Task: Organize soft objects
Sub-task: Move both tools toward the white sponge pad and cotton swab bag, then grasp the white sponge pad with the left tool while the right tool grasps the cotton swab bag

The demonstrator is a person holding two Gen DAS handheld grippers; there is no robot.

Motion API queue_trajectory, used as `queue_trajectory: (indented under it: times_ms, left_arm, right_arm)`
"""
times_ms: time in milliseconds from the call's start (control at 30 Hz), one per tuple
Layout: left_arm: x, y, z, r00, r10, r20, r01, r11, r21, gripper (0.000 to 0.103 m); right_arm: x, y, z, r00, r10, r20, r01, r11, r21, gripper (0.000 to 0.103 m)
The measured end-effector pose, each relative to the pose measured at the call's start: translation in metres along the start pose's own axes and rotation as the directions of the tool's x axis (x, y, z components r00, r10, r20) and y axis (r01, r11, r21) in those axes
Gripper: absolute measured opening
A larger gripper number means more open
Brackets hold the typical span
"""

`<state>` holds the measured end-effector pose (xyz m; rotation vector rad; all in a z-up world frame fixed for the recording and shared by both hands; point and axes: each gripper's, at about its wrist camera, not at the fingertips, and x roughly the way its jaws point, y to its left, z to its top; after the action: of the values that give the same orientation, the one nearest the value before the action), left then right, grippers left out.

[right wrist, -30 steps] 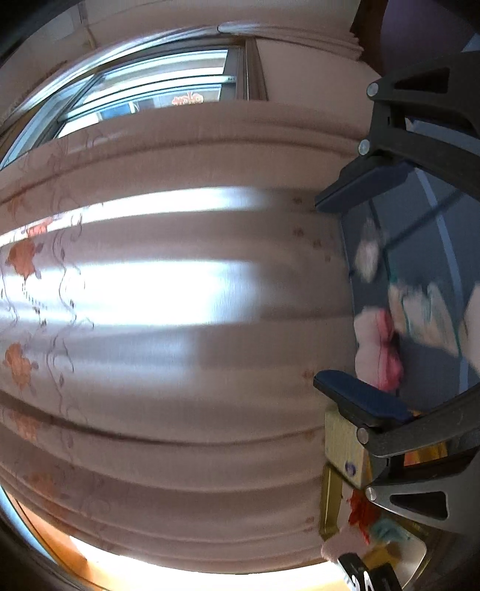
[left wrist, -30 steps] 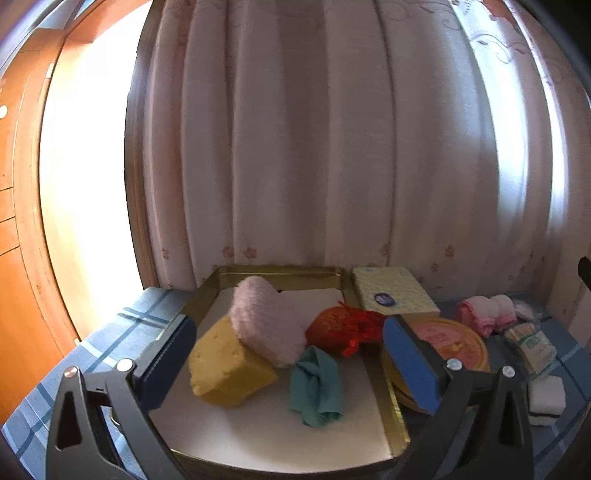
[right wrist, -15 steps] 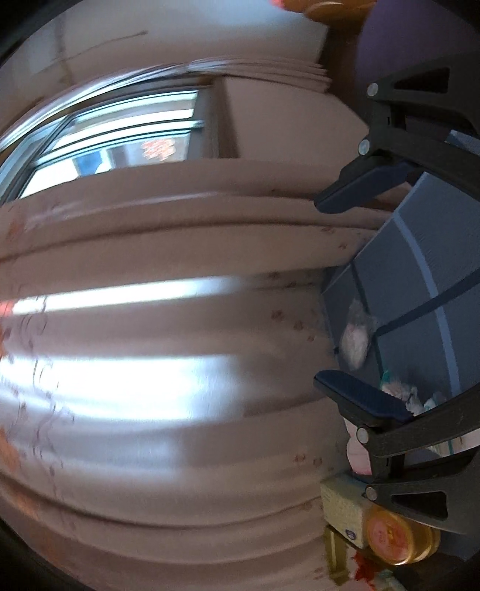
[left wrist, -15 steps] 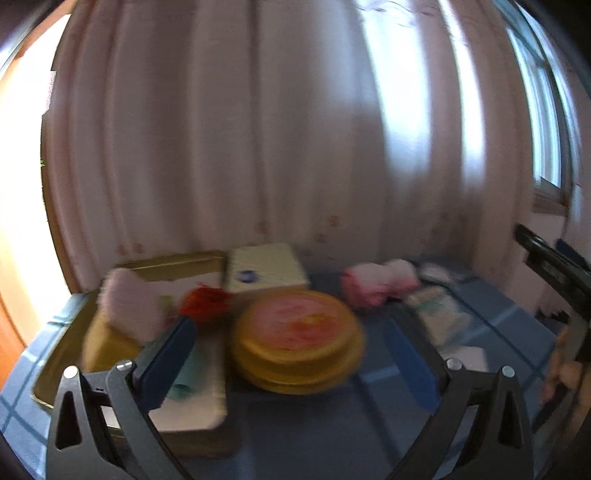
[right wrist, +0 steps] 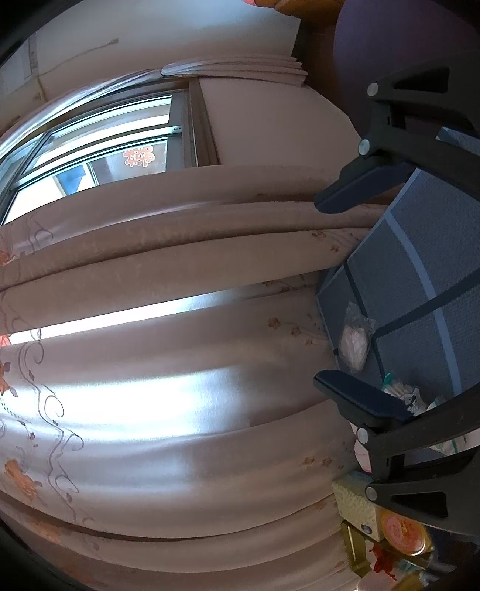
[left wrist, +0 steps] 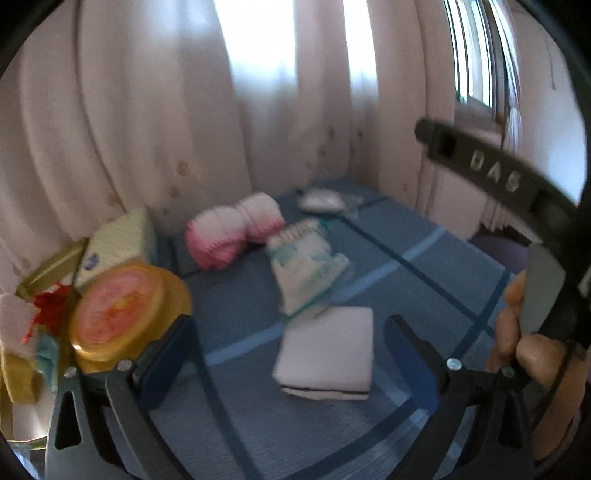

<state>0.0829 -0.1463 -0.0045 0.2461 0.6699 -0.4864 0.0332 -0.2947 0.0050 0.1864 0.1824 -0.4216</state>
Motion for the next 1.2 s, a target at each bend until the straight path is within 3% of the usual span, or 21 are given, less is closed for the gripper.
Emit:
queue_trajectory:
  times_ms: [167, 333, 433, 700, 833, 967, 1100, 1167, 1200]
  left_arm:
    - [0.027, -0.007, 0.001, 0.991, -0.016, -0.133, 0.015, 1.000, -0.009, 0.084]
    - [0.042, -0.003, -0.003, 0.970, -0.098, -0.222, 0.082, 0.993, -0.082, 0.072]
    - [0.038, -0.002, -0.005, 0.971, -0.132, -0.201, 0.114, 0.989, -0.099, 0.055]
    - [0.013, 0.017, -0.020, 0.967, -0.202, -0.156, 0.170, 0.965, -0.199, 0.053]
    - [-0.007, 0.023, -0.034, 0.983, -0.156, -0.100, 0.135, 0.973, -0.187, 0.053]
    - [-0.030, 0.037, -0.038, 0.985, -0.167, -0.039, 0.155, 0.966, -0.206, 0.053]
    - [-0.051, 0.056, -0.035, 0.993, -0.112, 0.029, 0.116, 0.968, -0.225, 0.053]
    - [-0.058, 0.065, -0.034, 0.996, -0.072, 0.053, 0.083, 0.968, -0.238, 0.053]
    - [-0.063, 0.072, -0.034, 0.997, -0.034, 0.066, 0.049, 0.968, -0.247, 0.053]
  right_arm:
    - [0.003, -0.003, 0.000, 1.000, 0.006, -0.009, -0.006, 1.000, 0.014, 0.088]
    - [0.004, -0.005, 0.000, 1.000, 0.011, -0.013, -0.011, 1.000, 0.024, 0.088]
    - [0.004, -0.007, 0.000, 1.000, 0.009, -0.015, -0.008, 0.999, 0.033, 0.088]
    - [0.008, -0.011, -0.002, 0.999, -0.006, -0.032, 0.008, 0.999, 0.049, 0.088]
    - [0.007, -0.006, -0.003, 0.999, -0.014, -0.030, 0.014, 1.000, 0.021, 0.088]
    - [0.006, 0.004, -0.004, 0.999, -0.014, -0.029, 0.013, 1.000, -0.027, 0.088]
    - [0.011, 0.017, -0.008, 0.993, 0.079, -0.088, -0.086, 0.993, -0.079, 0.088]
    - [0.015, 0.026, -0.012, 0.975, 0.161, -0.156, -0.172, 0.983, -0.064, 0.088]
    - [0.018, 0.032, -0.015, 0.955, 0.214, -0.206, -0.225, 0.974, -0.034, 0.088]
